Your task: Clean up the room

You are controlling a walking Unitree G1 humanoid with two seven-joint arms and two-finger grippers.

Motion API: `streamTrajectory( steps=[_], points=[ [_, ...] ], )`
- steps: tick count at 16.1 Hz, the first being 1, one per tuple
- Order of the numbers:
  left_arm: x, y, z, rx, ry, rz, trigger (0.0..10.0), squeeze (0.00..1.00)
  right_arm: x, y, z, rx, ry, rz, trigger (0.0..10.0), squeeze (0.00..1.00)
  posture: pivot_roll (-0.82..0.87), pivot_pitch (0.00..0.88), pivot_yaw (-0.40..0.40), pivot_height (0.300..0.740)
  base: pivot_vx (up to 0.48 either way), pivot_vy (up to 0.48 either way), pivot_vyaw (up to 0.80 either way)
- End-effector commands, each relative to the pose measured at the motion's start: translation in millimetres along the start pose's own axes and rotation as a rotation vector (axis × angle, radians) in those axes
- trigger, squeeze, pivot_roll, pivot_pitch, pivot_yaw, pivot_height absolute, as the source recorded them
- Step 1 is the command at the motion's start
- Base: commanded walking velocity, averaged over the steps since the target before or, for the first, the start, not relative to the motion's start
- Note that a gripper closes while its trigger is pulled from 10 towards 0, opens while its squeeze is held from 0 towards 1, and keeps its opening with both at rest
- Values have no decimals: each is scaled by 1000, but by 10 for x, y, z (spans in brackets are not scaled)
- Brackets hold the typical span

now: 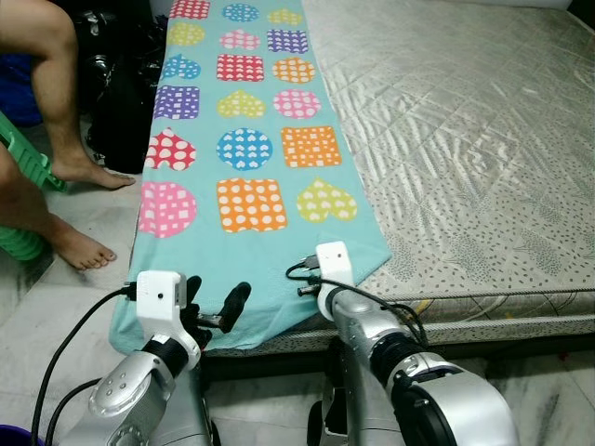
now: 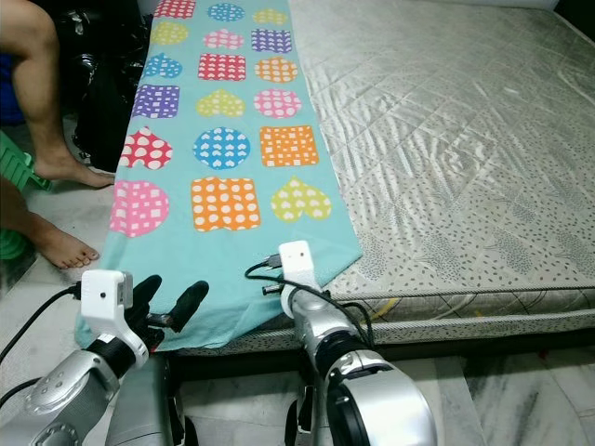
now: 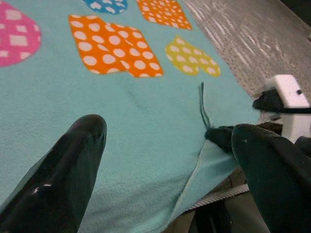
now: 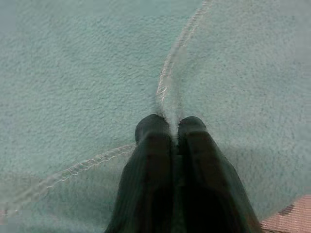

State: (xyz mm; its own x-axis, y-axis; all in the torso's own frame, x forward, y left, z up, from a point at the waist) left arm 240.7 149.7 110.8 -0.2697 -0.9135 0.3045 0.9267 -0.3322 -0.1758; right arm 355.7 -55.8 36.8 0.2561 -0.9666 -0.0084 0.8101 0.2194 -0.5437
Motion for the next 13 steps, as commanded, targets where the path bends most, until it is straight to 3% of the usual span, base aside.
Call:
streamTrajectory(
  steps=[1, 6, 9, 13],
  points=[
    [-10, 8, -29, -8, 2, 8, 10000, 0, 85, -4, 9, 0, 48, -6, 0, 0, 96, 151, -91, 542, 0, 0, 0],
    [-26, 50, -42, -5, -1, 8, 10000, 0, 421, -59, 39, 48, 115, -24, 0, 0, 61, 132, -87, 542, 0, 0, 0],
    [-35, 68, -52, -8, 6, 4, 10000, 0, 618, -165, -120, 25, 144, -36, 0, 0, 46, 118, -79, 542, 0, 0, 0],
    [-37, 81, -68, -19, 21, -7, 10000, 0, 671, -428, -293, 1, 142, -11, 0, 0, 39, 110, -74, 542, 0, 0, 0]
  ],
)
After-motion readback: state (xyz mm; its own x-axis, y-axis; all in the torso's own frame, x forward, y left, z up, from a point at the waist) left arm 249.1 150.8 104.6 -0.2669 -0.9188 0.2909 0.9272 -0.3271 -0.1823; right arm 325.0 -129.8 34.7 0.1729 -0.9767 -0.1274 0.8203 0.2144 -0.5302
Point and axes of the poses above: a point about 5 cm out from each wrist's last joint towards the gripper, its own y axis pointing out of the wrist towards the gripper, its own z axis along the axis of the wrist's last joint, x = y × z, the point moved 2 cm from there along y, pointing out of the wrist towards the gripper, and after that the axes turned 2 degrees about -y, right-handed, at the moved point
